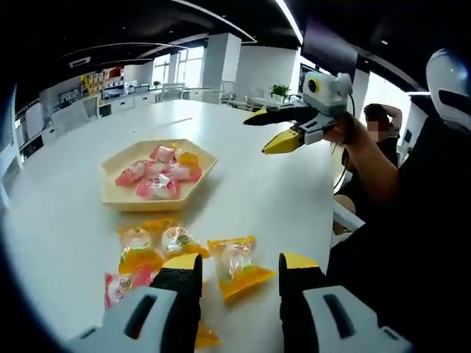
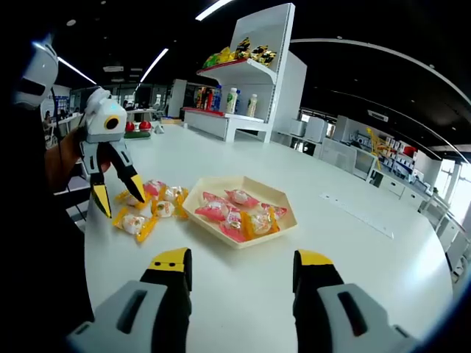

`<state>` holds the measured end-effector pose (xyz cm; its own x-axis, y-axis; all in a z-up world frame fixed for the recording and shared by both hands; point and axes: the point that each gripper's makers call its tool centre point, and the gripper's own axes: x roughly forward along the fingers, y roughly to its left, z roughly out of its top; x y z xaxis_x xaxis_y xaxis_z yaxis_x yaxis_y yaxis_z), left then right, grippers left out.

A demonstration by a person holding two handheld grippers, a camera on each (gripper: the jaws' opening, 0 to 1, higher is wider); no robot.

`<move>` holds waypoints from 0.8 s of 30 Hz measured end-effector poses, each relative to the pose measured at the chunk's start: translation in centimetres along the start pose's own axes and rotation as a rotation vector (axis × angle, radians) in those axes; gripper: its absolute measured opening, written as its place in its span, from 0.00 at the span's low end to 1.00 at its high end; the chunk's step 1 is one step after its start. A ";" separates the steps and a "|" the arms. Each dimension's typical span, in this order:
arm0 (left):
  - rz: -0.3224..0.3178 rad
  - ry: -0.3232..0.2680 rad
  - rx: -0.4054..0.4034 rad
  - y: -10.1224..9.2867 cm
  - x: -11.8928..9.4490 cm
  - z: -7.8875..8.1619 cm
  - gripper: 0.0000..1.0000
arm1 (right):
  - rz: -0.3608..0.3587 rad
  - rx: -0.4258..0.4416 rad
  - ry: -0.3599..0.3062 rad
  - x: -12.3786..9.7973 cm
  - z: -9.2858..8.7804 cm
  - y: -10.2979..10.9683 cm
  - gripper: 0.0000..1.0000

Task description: Pick up the marshmallows scattered on the table and place them into the bowl on the table

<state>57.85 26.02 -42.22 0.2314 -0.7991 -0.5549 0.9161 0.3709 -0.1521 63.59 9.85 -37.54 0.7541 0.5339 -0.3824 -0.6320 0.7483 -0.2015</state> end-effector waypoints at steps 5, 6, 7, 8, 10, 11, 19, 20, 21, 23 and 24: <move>0.036 -0.006 -0.019 0.4 0.4 0.2 0.42 | -0.005 -0.006 0.013 0.1 -0.3 0.0 0.52; 0.059 -0.006 -0.014 0.7 0.5 0.2 0.42 | -0.004 -0.006 0.015 0.1 -0.4 0.0 0.52; 0.066 -0.001 -0.013 0.8 0.6 0.2 0.42 | -0.003 -0.009 0.017 0.0 -0.3 0.1 0.52; 0.068 0.004 -0.011 0.8 0.7 0.1 0.42 | -0.003 -0.012 0.018 0.0 -0.3 0.1 0.52; 0.062 0.011 -0.018 0.7 0.8 0.0 0.42 | -0.003 -0.015 0.018 0.0 -0.1 0.2 0.52; 0.058 0.012 -0.023 0.6 0.9 -0.1 0.42 | -0.004 -0.015 0.017 -0.1 0.0 0.2 0.52; 0.035 0.012 -0.018 0.0 1.5 -0.4 0.43 | -0.001 -0.011 0.022 0.1 -0.3 0.6 0.52; 0.032 0.013 -0.020 -0.1 1.6 -0.5 0.43 | 0.002 -0.011 0.024 0.2 -0.3 0.7 0.51; 0.031 0.014 -0.022 -0.1 1.7 -0.5 0.43 | 0.005 -0.012 0.028 0.2 -0.4 0.8 0.51; 0.031 0.015 -0.028 -0.1 1.8 -0.5 0.43 | 0.007 -0.015 0.031 0.2 -0.5 0.9 0.51; 0.030 0.017 -0.033 -0.1 1.9 -0.5 0.43 | 0.008 -0.017 0.032 0.2 -0.6 1.0 0.51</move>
<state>58.04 24.73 -43.70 0.2524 -0.7796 -0.5731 0.8977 0.4097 -0.1620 63.02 10.46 -38.32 0.7430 0.5266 -0.4132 -0.6411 0.7373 -0.2131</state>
